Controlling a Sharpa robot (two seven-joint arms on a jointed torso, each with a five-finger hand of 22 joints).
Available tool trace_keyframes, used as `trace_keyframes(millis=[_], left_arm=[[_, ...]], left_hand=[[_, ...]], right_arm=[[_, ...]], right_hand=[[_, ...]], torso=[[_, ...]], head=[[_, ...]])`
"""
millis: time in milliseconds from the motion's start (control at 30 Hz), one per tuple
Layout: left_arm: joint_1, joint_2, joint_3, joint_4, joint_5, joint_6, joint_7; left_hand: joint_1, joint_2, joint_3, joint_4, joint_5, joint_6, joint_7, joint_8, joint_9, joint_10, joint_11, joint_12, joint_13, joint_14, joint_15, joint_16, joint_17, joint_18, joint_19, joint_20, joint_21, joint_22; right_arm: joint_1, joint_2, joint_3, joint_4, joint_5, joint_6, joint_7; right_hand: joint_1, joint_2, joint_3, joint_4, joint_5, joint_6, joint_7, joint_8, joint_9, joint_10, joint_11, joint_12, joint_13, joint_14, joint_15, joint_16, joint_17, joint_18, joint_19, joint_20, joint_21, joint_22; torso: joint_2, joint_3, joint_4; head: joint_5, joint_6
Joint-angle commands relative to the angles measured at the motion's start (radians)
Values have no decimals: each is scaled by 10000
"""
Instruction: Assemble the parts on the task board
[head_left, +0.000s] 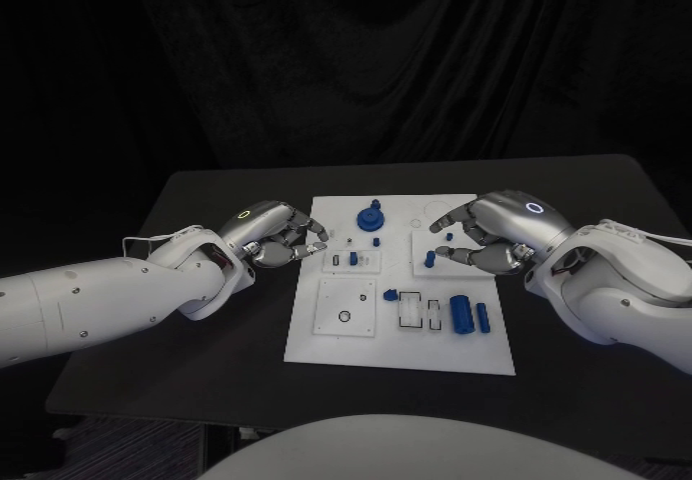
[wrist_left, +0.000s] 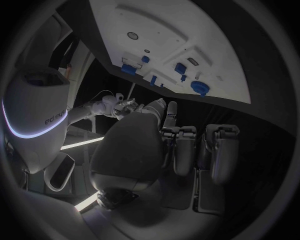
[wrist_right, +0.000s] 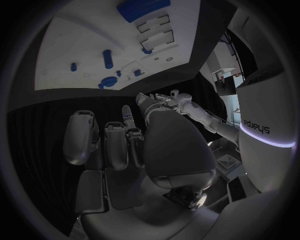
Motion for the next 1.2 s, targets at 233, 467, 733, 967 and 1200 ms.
trace_keyframes(millis=[233,467,733,967,1200], left_arm=[[-32,-159,4,194,2476,957,877],[-43,-189,4,289,2665,1308,847],[-46,-183,4,281,2703,1569,836],[-47,-149,4,233,2708,1675,846],[-48,-37,4,149,2710,1777,835]], left_hand=[[171,57,113,-19,220,-112,52,-44,-19,1071,138,34,2627,1052,117,26,2634,-123,755,95,31,2509],[202,104,124,-6,279,10,55,35,20,1071,198,34,2627,1052,171,26,2634,-118,741,141,15,2503],[237,128,136,-20,323,57,48,66,42,1071,198,34,2627,1052,183,26,2634,-113,725,157,-5,2495],[257,146,146,-27,365,72,47,77,52,1071,198,34,2627,1052,185,26,2634,-107,711,164,-23,2488],[258,152,148,-25,379,77,48,81,56,1071,199,34,2627,1052,186,26,2634,-106,708,166,-26,2487]], right_arm=[[-359,670,9,133,-1263,294,-1025],[-597,1183,12,-7,-1349,1166,-1845],[-718,1687,13,-84,-1772,2370,-2750],[-799,2105,14,-182,-1976,3349,-3259],[-897,2465,15,-287,-2143,3921,-3500]], right_hand=[[-130,-27,-176,-45,279,162,29,110,162,1052,147,194,2629,771,109,-17,1015,-252,468,97,709,1946],[-547,-62,-487,74,264,204,69,195,428,1052,215,194,2629,755,169,7,960,-264,470,154,864,1961],[-859,-67,-796,77,332,-83,-4,411,1192,1052,142,194,2629,734,114,30,893,-262,440,133,968,1962],[-1130,-53,-975,177,299,-455,13,606,1935,1052,169,194,2629,716,133,19,805,-264,420,143,1033,1962],[-1195,-25,-1018,179,397,-665,11,755,2475,1052,168,194,2629,708,135,34,766,-265,409,152,1076,1963]], torso=[[7,-35,-12],[28,-110,43],[96,-255,205],[160,-364,264],[209,-450,245]], head=[[-59,-1],[-254,-1],[-504,-1],[-525,-1],[-435,-1]])
